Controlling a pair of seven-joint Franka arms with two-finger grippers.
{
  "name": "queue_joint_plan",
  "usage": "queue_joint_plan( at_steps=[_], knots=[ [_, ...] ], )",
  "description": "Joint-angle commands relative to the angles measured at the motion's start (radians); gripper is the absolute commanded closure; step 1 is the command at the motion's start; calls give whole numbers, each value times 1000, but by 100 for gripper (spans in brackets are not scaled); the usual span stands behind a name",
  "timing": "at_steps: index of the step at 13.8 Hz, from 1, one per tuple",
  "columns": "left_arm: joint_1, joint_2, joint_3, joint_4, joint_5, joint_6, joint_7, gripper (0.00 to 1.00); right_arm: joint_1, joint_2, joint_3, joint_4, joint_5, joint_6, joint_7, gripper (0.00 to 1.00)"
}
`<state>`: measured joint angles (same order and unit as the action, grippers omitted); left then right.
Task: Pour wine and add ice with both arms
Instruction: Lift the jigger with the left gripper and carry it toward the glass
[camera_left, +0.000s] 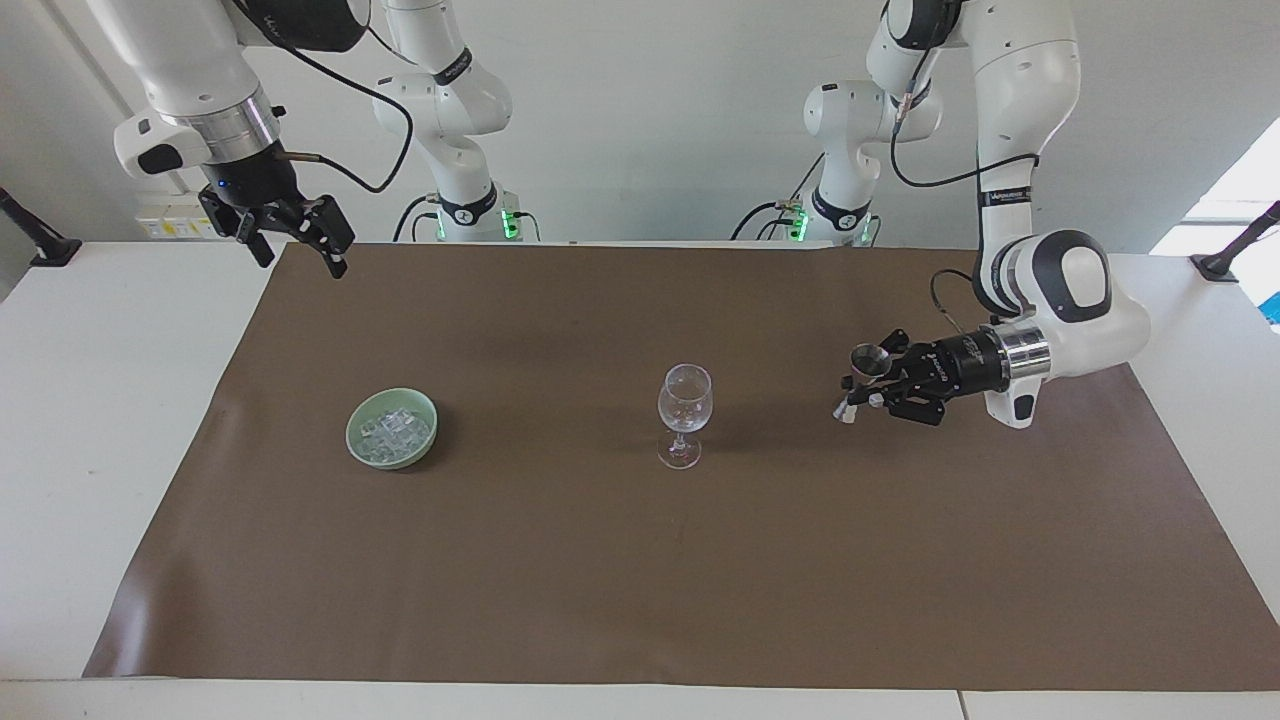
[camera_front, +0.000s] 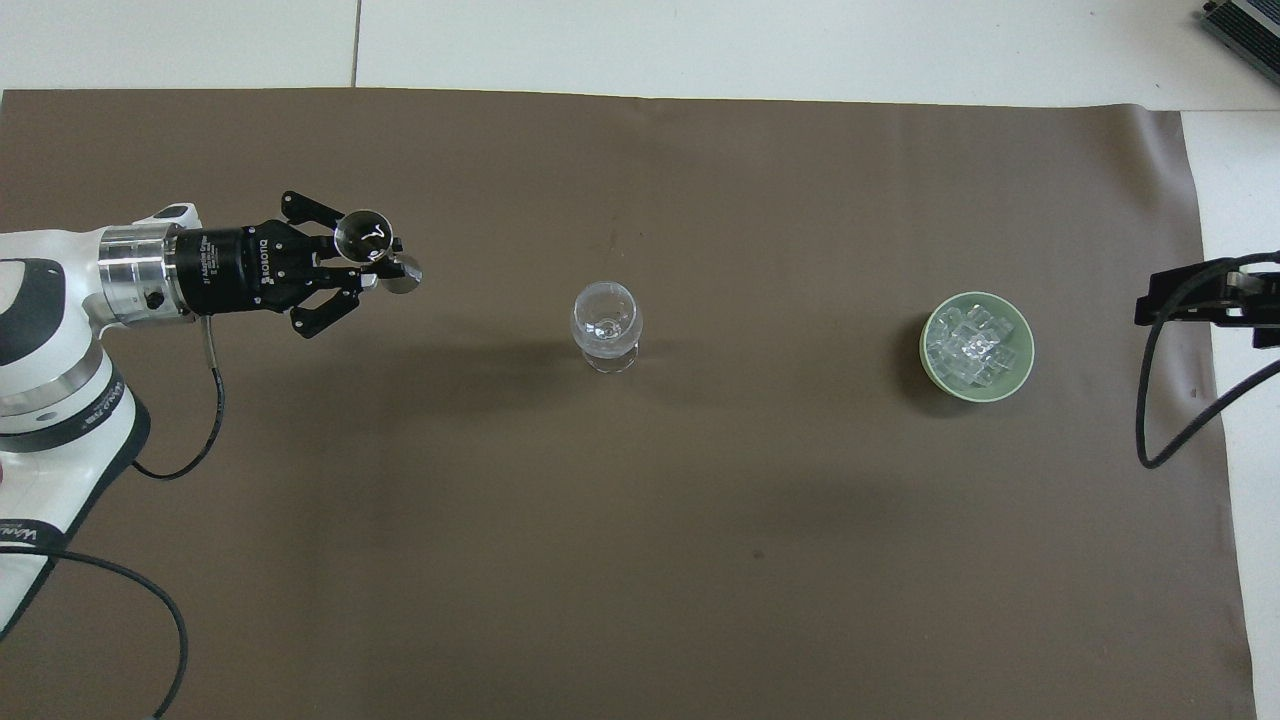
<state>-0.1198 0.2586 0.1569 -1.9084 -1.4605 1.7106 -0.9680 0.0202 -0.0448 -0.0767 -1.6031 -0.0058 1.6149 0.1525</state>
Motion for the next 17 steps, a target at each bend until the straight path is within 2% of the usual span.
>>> queue_joint_plan(
  at_steps=[1,6,10,13,17],
  knots=[
    [-75,-84,13,-81,-26,92,-32,100,-9,-7,5,-9,26,0,-10,0],
    [-194,-134,15,-112,-26,263,-46,100,-9,-7,5,-9,26,0,-10,0],
    [-265,-144,16,-115,-24,358,-49,100,-9,-7,5,-9,26,0,-10,0],
    [-274,-150,18,-115,-18,383,-47,100,-9,-7,5,-9,26,0,-10,0],
    [-394,-177,18,-135,-9,605,-29,100,-9,-7,5,-9,26,0,-10,0]
  ],
)
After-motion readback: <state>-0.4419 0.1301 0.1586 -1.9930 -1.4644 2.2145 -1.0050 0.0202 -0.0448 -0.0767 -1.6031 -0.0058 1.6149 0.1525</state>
